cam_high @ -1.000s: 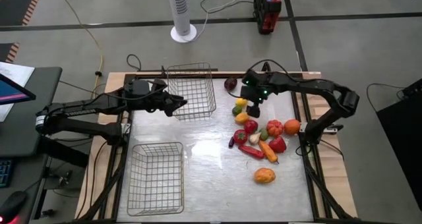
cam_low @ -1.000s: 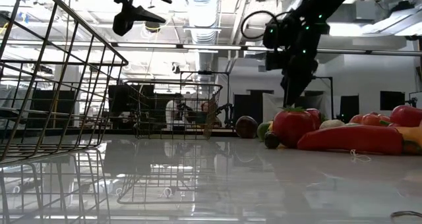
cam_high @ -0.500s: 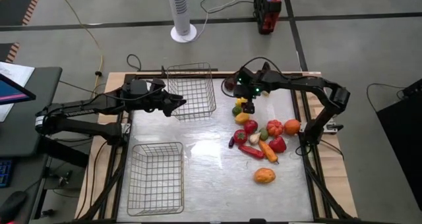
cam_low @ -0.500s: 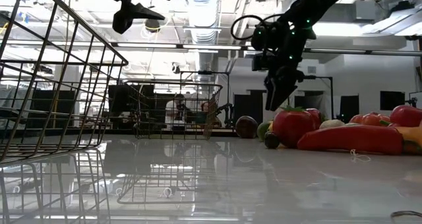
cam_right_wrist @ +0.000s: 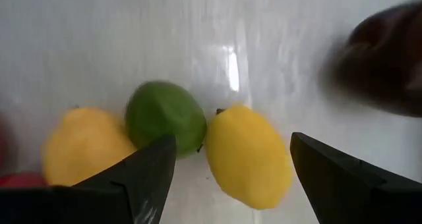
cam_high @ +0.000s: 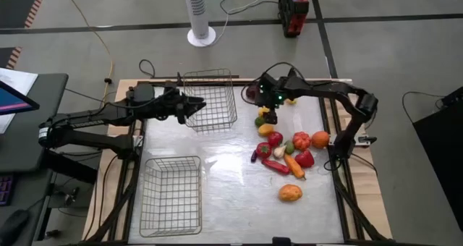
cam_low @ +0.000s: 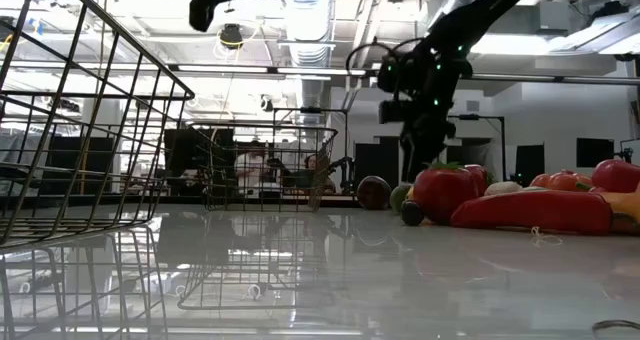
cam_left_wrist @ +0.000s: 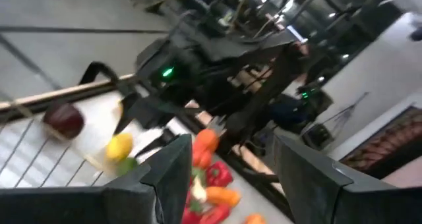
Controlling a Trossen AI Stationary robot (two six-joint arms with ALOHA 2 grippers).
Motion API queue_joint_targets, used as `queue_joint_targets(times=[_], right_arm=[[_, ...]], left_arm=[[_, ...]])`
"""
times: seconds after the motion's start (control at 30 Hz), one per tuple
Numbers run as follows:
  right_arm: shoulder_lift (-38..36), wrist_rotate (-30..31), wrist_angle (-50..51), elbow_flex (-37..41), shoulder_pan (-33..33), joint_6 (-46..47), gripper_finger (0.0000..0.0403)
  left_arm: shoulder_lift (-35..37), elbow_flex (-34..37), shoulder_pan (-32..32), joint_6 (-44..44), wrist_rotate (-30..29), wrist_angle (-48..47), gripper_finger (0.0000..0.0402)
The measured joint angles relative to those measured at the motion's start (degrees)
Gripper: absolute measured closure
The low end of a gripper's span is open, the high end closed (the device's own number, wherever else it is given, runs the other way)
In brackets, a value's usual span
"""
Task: Sort produce into baskets
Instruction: Put the middle yellow lemon into the top wire basket
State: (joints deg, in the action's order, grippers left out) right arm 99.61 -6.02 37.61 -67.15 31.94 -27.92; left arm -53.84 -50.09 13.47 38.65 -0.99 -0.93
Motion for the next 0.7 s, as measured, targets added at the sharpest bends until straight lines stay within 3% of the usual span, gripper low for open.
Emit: queue_joint_targets(times=[0.37, 0.7], right_arm=[[1.05, 1.31, 0.32, 0.96, 1.27, -6.32, 0.0089], [3.68, 1.36, 2.29, 1.11, 1.35, -6.65, 0.0097]], left_arm=[[0.26, 0.0, 0.0, 1.32, 2.24, -1.69, 0.0203], [0.28, 0.0, 0.0, 1.22, 2.21, -2.73, 0.0203]])
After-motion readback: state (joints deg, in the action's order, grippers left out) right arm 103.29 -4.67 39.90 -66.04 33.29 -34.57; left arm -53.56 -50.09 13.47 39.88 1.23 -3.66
